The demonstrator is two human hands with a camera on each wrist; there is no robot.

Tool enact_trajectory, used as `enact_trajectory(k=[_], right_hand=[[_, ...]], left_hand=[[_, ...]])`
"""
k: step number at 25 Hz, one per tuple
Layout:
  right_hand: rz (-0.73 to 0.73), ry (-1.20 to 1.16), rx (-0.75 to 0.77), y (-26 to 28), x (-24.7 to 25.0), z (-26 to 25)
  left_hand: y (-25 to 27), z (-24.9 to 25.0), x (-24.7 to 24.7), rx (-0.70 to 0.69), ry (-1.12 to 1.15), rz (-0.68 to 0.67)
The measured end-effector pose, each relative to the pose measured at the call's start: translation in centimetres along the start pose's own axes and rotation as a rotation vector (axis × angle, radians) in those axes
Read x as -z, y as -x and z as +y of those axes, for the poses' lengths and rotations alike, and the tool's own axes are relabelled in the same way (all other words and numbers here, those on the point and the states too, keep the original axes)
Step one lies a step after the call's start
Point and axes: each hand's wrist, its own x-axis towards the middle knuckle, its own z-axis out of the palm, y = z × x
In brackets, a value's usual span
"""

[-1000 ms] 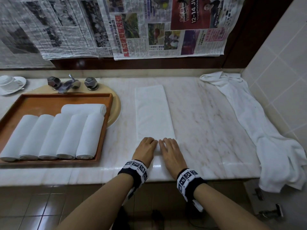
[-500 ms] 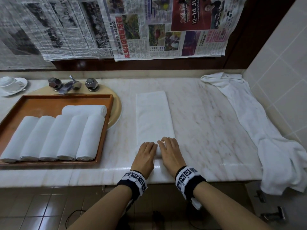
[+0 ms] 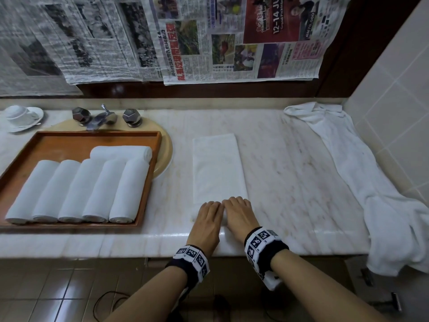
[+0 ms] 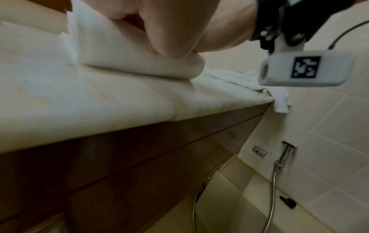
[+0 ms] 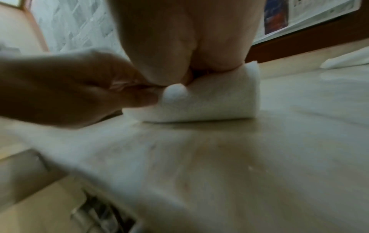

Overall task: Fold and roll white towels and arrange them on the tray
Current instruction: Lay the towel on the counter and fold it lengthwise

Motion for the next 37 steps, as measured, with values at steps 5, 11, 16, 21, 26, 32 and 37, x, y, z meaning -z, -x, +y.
enact_trajectory(k=[5, 11, 16, 21, 26, 32, 37], right_hand=[[0.010, 0.051, -0.013, 2.4, -0.9, -0.2], [-0.003, 0.032, 0.030, -0.4, 1.5, 0.4], [-0.112, 0.047, 0.041, 0.2, 1.8, -0.3], [-0.001, 0.044, 0.060, 1.5, -0.2, 0.5], [-0.110, -0.007, 0.041, -0.7, 1.6, -0.1], [0.096, -0.052, 0.021, 3.1, -1.5, -1.5], [0.058, 0.013, 0.040, 1.9, -0.8, -0.5]], left_hand=[[-2.6, -0.7, 1.0, 0.095, 0.008, -0.110], [-2.1, -0.3, 0.7, 0.112, 0.018, 0.034], [0.6, -1.2, -0.7, 0.036, 0.035, 0.085], [-2.6, -1.1, 1.2, 0.153, 0.018, -0.053], [-0.6, -0.6, 0.5, 0.101, 0.103, 0.045], [-2.0, -1.0, 1.1, 0.139, 0.023, -0.033], [-3.0, -0.7, 1.7, 0.190, 0.004, -0.004]])
